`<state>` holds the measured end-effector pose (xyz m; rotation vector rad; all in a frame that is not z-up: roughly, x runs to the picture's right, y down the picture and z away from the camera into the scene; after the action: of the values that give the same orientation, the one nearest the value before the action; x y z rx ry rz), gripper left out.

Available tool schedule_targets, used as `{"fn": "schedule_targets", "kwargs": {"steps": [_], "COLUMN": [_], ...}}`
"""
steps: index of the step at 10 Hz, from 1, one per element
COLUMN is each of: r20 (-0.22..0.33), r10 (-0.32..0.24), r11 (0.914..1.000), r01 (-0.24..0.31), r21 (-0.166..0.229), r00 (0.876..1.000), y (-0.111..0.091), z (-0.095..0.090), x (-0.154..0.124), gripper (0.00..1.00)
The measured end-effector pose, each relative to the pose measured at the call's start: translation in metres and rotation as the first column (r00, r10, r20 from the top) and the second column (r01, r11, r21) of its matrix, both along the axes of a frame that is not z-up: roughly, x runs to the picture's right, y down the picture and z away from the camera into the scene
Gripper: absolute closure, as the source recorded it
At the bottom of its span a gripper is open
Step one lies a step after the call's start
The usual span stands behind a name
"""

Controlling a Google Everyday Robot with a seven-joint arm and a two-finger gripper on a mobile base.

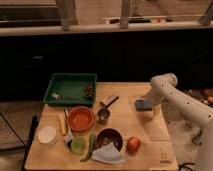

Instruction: Place sponge in metal cup

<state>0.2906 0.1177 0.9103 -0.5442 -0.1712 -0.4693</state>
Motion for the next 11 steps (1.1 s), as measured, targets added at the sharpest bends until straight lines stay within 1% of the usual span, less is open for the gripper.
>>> {"fn": "schedule_targets", "kwargs": {"steps": [3, 5, 6, 7, 9, 10, 11], "r20": [-0.015, -0.028, -0.039, -0.047, -0.068, -0.077, -0.081], "r10": [-0.006, 0.008, 0.016, 0.021, 0.033, 0.037, 0.046], "r11": [1.0000, 1.0000, 0.9999, 0.9997, 0.9994, 0.9993, 0.9989], "r01": [0.006, -0.008, -0.017, -0.022, -0.034, -0.038, -0.046], "r21": [-0.003, -0.003, -0.004, -0.008, -0.008, -0.004, 0.001], "r00": [1.000, 1.000, 0.999, 0.999, 0.997, 0.996, 0.996], "y": [-0.003, -0.006, -0.007, -0.006, -0.004, -0.004, -0.004], "z": [0.004, 0.011, 0.014, 0.017, 0.025, 0.026, 0.028], "x": [-0.004, -0.009, -0.007, -0.005, -0.002, 0.002, 0.006], "gripper": [0.20, 0.20, 0.20, 0.22, 0.42, 0.51, 0.63]}}
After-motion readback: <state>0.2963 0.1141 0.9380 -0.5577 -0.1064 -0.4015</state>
